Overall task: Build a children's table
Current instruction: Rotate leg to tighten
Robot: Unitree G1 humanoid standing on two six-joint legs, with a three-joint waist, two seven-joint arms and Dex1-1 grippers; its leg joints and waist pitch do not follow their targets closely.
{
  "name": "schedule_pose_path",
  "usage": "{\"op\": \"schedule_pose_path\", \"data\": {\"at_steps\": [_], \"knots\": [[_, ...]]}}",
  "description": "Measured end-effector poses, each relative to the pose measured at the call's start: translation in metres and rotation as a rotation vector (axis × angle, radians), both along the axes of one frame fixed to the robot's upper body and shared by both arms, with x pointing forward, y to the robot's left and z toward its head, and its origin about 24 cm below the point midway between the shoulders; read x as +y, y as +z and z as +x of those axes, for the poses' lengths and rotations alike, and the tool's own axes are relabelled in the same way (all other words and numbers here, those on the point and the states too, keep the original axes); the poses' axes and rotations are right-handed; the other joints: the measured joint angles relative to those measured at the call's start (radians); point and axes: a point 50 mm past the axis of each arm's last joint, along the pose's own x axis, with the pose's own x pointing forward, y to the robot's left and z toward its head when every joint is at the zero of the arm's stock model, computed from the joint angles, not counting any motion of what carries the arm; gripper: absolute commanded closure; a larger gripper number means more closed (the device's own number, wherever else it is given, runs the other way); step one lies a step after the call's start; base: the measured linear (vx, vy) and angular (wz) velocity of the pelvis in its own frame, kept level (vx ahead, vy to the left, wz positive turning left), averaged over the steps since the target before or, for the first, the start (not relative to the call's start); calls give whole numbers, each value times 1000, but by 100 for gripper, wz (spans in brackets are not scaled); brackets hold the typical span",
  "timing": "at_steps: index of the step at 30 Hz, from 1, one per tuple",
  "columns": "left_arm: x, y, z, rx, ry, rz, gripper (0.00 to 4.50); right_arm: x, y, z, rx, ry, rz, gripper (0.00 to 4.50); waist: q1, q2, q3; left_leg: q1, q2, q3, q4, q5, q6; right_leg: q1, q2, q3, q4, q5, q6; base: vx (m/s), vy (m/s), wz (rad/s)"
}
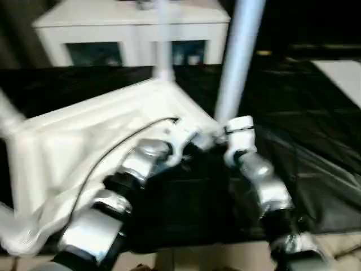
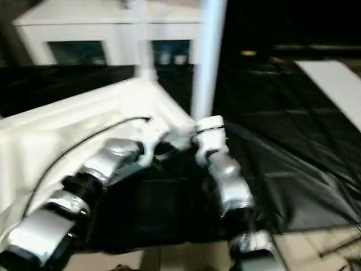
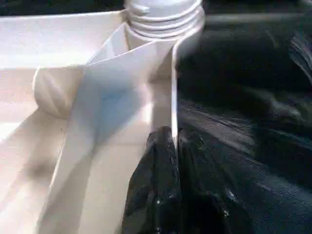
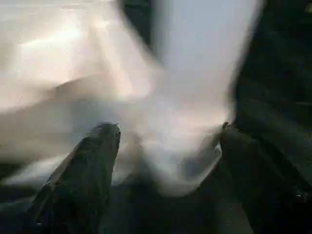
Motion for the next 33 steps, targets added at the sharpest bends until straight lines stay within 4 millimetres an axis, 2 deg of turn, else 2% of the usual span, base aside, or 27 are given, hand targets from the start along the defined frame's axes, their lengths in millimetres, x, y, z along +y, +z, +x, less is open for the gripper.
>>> {"op": "schedule_pose_path", "data": {"at_steps": [2, 3, 5, 9, 11, 14, 18, 21, 26, 33], "knots": [[-2, 1, -1, -14, -31, 8, 450, 4, 2, -3, -7, 54, 10, 66, 4, 0, 0, -1, 0, -1, 0, 0, 0, -1, 0, -1, -1, 0, 0, 0, 0, 0], [-3, 2, -3, -26, -61, 17, 450, -1, 6, -4, -23, 80, 12, 62, 6, 1, 0, -1, 0, -1, -1, 0, 0, -1, 0, -1, -2, 2, -2, 0, 0, 0], [3, 2, -6, -38, -106, 27, 450, -17, 14, -6, -50, 135, -3, 35, 13, 1, 0, -2, 0, -1, -1, 0, 0, -1, 0, -1, -2, 0, -1, 0, 0, 0], [27, 3, -15, -31, -192, 34, 450, -62, 30, -16, -43, 245, -60, 6, 16, 1, 1, -2, 0, 0, -3, 0, 0, -1, 0, -1, -4, 0, 0, 0, 0, 0], [36, 2, -23, -6, -264, 29, 450, -76, 39, -22, -35, 331, -119, 6, 18, 2, 1, -2, 0, 0, -4, 0, 0, -1, 0, -1, -4, 0, 0, 0, 0, 0], [45, 1, -38, 39, -419, 25, 450, -86, 47, -35, 5, 481, -171, 6, 27, 2, 0, 1, 0, 0, -6, 0, 0, 0, 1, -1, -5, 0, 0, 0, 0, 0], [41, 1, -49, 76, -528, 20, 450, -78, 46, -51, 69, 663, -162, 6, 50, 2, 0, 1, 0, 2, -6, 0, 0, 3, 0, 1, -6, 0, 0, 0, 0, 0], [36, 0, -57, 106, -581, 0, 450, -79, 43, -53, 92, 693, -155, 6, 59, 1, 1, 1, 0, 5, -5, 0, 0, 3, -1, 2, -8, 1, -2, 0, 0, 0], [35, 1, -58, 114, -589, 3, 450, -73, 34, -59, 141, 769, -143, 6, 60, 0, 1, 1, 0, 5, -5, 0, 0, 2, -1, 2, -7, 1, -2, 0, 0, 0], [34, 1, -58, 115, -587, 6, 450, -76, 30, -58, 172, 771, -146, 6, 61, 0, 1, 1, 0, 5, -5, 0, 0, 3, -1, 2, -7, 1, -2, 0, 0, 0]]}}
